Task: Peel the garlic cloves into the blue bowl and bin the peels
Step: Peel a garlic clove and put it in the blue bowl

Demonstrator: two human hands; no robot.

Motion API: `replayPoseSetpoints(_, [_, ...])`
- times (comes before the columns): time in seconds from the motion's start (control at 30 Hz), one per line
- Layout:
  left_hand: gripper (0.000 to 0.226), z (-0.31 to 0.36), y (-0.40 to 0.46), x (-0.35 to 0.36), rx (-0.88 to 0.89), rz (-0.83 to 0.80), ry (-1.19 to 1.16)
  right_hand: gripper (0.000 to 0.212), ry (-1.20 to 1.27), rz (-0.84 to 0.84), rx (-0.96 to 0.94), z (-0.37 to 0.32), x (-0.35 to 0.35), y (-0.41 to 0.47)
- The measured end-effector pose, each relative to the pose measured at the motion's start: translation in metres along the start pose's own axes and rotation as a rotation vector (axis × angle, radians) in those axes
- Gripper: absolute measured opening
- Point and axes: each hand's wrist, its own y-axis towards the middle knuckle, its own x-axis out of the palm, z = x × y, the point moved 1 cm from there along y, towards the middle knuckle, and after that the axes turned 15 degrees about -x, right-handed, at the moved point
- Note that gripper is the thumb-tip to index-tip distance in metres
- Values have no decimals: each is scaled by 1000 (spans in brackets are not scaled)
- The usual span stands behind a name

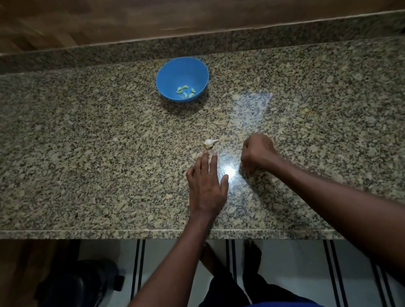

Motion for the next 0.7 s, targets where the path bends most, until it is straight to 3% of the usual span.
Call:
replayPoseSetpoints(0.1, [54, 4, 2, -2, -66, -10, -117, 13, 31, 18, -53, 11, 4, -4])
replayPoseSetpoints(0.17, [36, 12, 3, -12, -108, -38, -304, 10, 224, -9, -14, 23, -3, -10])
replayPoseSetpoints(0.23, [19, 25, 2, -27, -207, -186, -665, 5, 459, -15, -19, 31, -10, -20])
replayPoseSetpoints(0.33, [11, 40, 2, -45, -384, -433, -1044, 7, 572, -35, -140, 31, -16, -38])
replayPoseSetpoints(0.5, [15, 45, 5, -53, -411, -536, -1169, 7, 506, -21, -218, 33, -20, -49])
replayPoseSetpoints(0.7, [12, 49, 10, -63, -383, -581, -1165, 27, 405, -236, -311, 27, -33, -53])
